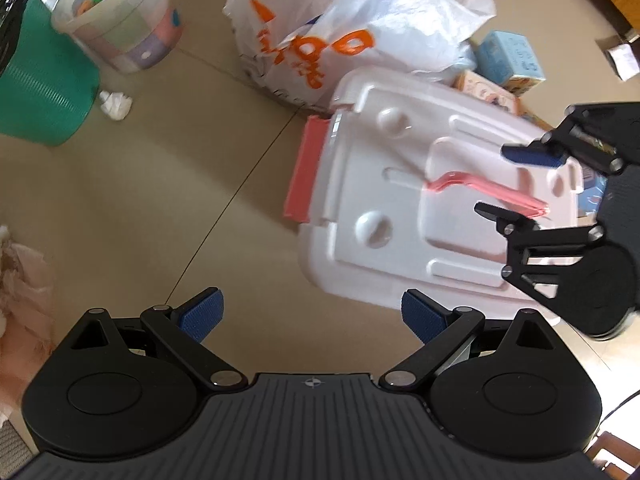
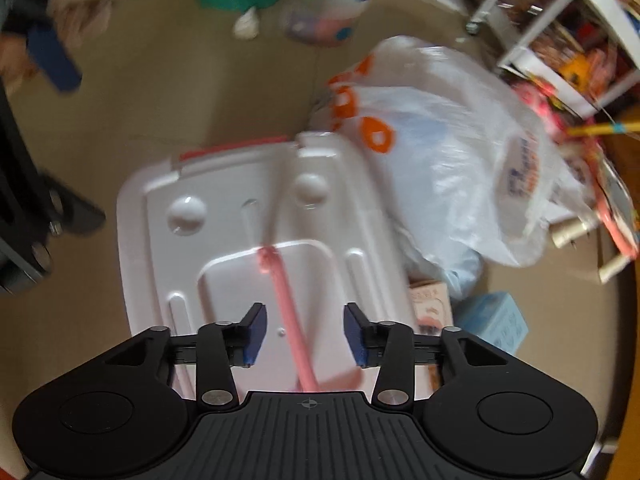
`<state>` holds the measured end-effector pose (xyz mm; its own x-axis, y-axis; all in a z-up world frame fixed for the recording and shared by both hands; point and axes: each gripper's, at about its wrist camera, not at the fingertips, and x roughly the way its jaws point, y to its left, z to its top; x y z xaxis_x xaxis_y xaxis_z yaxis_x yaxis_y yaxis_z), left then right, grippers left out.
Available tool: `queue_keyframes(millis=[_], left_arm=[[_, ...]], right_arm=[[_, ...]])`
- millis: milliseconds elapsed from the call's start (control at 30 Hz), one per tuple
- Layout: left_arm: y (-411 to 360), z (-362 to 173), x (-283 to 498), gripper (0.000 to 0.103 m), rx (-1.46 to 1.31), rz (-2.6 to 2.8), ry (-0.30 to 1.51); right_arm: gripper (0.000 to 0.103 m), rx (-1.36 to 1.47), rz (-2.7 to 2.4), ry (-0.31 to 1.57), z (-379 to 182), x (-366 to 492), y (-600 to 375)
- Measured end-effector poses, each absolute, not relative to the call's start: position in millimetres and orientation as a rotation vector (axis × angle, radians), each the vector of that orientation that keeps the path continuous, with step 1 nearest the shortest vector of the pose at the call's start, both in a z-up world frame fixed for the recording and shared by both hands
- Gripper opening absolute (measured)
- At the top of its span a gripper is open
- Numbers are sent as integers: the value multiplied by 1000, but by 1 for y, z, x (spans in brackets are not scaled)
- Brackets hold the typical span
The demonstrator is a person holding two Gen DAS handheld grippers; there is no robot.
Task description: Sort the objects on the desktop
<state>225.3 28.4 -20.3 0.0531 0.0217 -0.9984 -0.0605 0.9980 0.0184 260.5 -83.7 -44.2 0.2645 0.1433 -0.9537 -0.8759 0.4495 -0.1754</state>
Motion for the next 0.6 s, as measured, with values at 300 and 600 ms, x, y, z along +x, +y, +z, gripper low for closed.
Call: queue_keyframes(millis=[300, 600], left_arm=[[-18, -7, 213, 98, 29, -10, 1473], [-47, 22, 192, 98, 36, -51, 1382]], right_arm=[[46, -604, 612, 1091, 6, 244, -140], [54, -447, 453, 1142, 20, 179, -196]])
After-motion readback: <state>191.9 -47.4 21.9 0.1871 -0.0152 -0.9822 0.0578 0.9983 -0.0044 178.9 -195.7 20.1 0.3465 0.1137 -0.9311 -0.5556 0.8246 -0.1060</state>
